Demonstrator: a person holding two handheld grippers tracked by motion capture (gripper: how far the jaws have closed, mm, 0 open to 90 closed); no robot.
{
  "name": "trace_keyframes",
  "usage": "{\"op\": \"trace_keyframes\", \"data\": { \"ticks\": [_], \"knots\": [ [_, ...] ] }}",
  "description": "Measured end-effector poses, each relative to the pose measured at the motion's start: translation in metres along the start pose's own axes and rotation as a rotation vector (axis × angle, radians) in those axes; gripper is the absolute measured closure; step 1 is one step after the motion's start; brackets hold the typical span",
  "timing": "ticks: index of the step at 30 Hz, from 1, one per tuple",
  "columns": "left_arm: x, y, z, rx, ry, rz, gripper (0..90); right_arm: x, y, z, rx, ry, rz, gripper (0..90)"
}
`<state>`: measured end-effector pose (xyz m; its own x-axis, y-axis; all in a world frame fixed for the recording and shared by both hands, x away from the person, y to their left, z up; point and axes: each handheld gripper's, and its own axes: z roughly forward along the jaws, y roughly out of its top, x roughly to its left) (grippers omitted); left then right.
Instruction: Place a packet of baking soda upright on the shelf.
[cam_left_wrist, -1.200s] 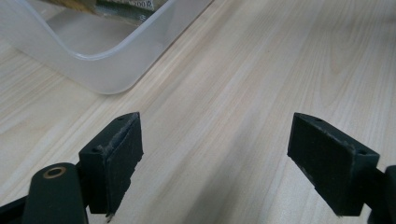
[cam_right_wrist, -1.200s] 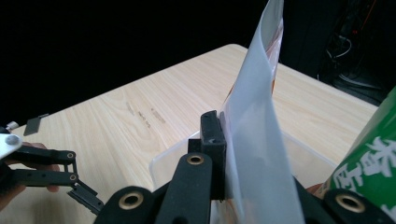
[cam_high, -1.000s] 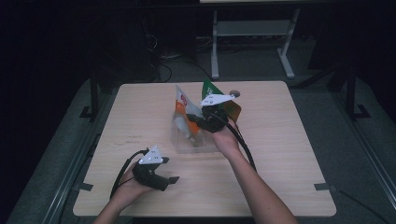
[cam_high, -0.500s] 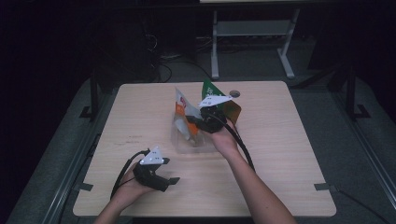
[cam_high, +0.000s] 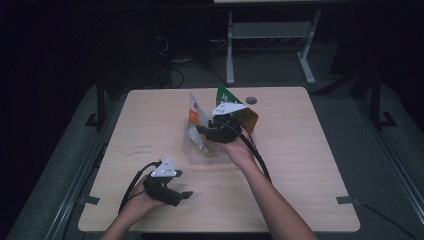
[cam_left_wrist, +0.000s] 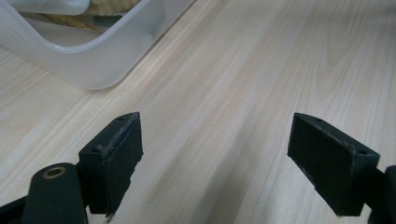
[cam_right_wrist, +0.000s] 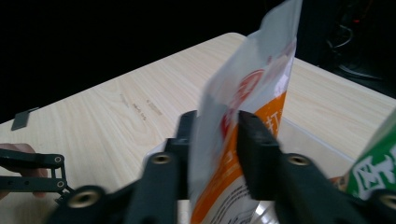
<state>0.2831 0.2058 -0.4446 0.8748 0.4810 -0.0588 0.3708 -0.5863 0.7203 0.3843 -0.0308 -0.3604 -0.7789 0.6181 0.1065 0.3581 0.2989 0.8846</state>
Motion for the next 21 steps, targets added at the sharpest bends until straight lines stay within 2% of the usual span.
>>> {"op": "trace_keyframes", "data": {
  "ticks": [3, 8, 10, 15, 21],
  "knots": [
    [-0.001, 0.000, 0.001, -0.003, -0.003, -0.007, 17.4, 0.003, 0.000, -0.005, 0.003, 0.005, -0.006, 57.4],
    [-0.001, 0.000, 0.002, 0.002, -0.006, 0.001, 17.3, 0.005, -0.004, -0.015, 0.009, -0.021, -0.011, 46.0],
    [-0.001, 0.000, 0.002, 0.007, -0.006, 0.012, 17.3, 0.004, -0.006, -0.019, 0.010, -0.013, -0.011, 44.4],
    [-0.002, 0.000, 0.002, -0.004, -0.006, 0.003, 17.3, 0.005, -0.015, -0.032, 0.023, 0.009, -0.027, 43.2],
    [-0.005, 0.002, 0.002, -0.008, -0.007, 0.016, 17.4, 0.001, -0.027, -0.045, 0.024, 0.034, -0.038, 42.2]
  ]
}}
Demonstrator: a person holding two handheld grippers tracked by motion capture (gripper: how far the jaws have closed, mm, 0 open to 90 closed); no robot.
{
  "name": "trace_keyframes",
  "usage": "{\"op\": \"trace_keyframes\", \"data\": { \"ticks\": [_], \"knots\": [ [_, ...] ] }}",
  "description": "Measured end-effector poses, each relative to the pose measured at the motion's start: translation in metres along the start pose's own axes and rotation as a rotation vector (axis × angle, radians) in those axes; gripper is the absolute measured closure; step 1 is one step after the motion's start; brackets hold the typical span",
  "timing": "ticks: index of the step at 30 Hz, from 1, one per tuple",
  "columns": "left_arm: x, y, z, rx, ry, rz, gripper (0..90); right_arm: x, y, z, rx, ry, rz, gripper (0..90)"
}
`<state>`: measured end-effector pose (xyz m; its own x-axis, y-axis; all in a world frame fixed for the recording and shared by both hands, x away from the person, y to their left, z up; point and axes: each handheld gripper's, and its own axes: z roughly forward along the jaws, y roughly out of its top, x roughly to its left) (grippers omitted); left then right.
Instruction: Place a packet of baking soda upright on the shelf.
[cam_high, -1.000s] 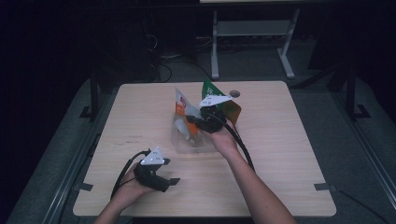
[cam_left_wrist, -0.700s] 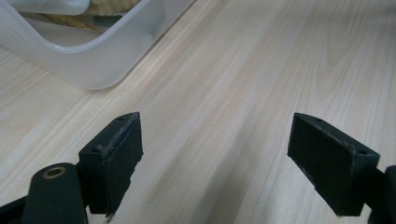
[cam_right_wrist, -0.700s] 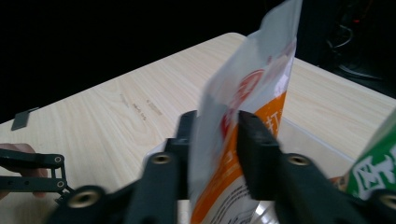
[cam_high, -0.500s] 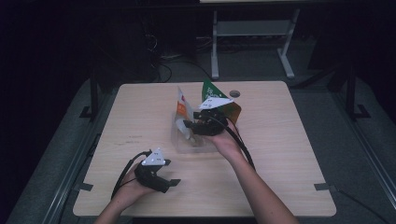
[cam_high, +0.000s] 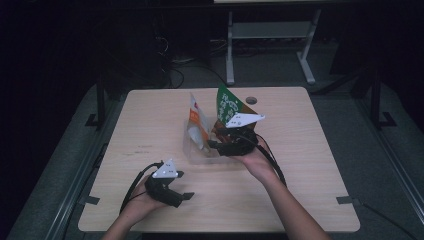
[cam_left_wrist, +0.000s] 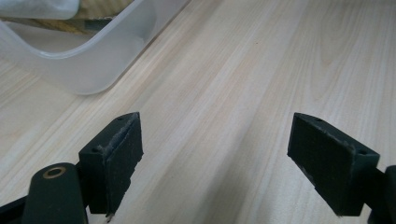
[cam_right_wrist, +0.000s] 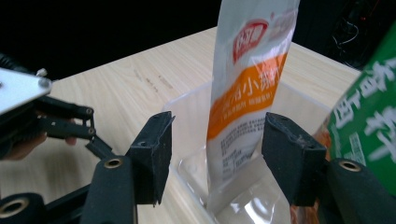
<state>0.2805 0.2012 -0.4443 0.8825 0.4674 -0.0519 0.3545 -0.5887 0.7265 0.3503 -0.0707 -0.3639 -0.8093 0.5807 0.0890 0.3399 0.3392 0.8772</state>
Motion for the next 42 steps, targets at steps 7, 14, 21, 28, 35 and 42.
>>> {"op": "trace_keyframes", "data": {
  "ticks": [7, 14, 21, 28, 35, 42],
  "knots": [
    [0.000, 0.000, 0.000, 0.008, -0.008, 0.008, 17.4, 0.001, -0.017, -0.018, 0.014, 0.016, -0.037, 39.6],
    [-0.001, 0.000, 0.001, 0.007, -0.017, 0.016, 17.5, -0.002, -0.040, -0.036, 0.021, 0.051, -0.058, 36.5],
    [-0.002, 0.000, 0.003, 0.016, -0.037, 0.028, 17.5, -0.004, -0.062, -0.052, 0.034, 0.076, -0.071, 33.5],
    [-0.003, 0.000, 0.004, 0.027, -0.050, 0.039, 17.5, -0.005, -0.079, -0.063, 0.056, 0.075, -0.071, 30.6],
    [-0.005, -0.001, 0.006, 0.036, -0.087, 0.059, 17.5, -0.005, -0.101, -0.069, 0.110, 0.068, -0.069, 27.9],
    [-0.011, -0.001, 0.011, 0.058, -0.127, 0.093, 17.5, -0.004, -0.117, -0.062, 0.209, 0.073, -0.101, 26.8]
  ]
}}
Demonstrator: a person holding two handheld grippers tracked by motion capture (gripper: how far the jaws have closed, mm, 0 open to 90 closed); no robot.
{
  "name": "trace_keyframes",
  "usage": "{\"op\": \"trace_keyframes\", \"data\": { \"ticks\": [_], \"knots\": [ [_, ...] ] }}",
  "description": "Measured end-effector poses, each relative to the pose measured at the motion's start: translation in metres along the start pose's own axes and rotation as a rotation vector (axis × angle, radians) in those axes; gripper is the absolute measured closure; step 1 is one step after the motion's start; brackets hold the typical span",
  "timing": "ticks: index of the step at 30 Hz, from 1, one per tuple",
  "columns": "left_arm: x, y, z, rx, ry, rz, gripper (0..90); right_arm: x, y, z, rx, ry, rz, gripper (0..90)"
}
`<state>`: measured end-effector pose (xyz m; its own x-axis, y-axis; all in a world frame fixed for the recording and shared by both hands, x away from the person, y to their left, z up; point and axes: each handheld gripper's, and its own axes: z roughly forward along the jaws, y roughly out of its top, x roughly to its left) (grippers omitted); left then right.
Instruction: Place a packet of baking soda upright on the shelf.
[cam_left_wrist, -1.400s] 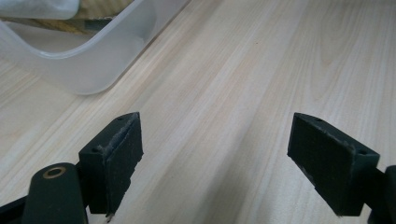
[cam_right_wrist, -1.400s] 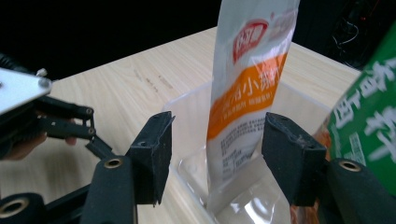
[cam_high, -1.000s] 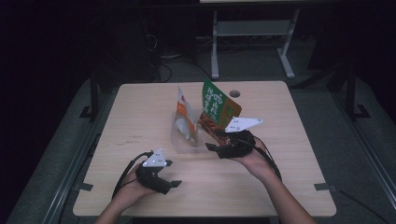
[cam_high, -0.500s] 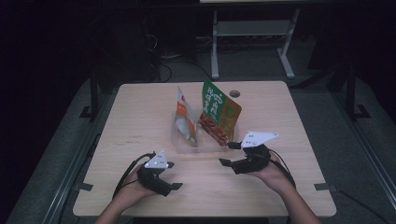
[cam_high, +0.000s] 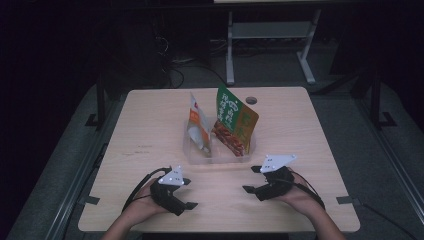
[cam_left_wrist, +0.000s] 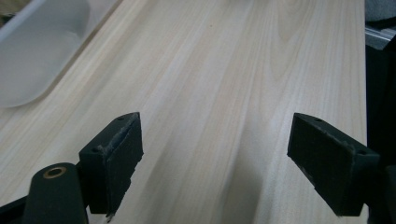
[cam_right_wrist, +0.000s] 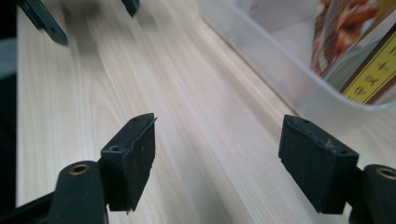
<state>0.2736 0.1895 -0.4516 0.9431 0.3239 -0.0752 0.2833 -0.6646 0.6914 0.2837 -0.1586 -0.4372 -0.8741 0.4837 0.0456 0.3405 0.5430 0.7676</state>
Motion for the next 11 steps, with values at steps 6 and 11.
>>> {"op": "trace_keyframes", "data": {
  "ticks": [6, 11],
  "knots": [
    [-0.0006, -0.0017, 0.0033, 0.008, -0.019, 0.004, 17.5, 0.0026, -0.0023, 0.0076, 0.060, 0.015, -0.030, 26.8],
    [-0.0001, -0.0011, 0.0035, 0.012, -0.022, 0.005, 17.5, 0.0033, -0.0024, 0.0088, 0.061, 0.025, -0.041, 26.5]
  ]
}}
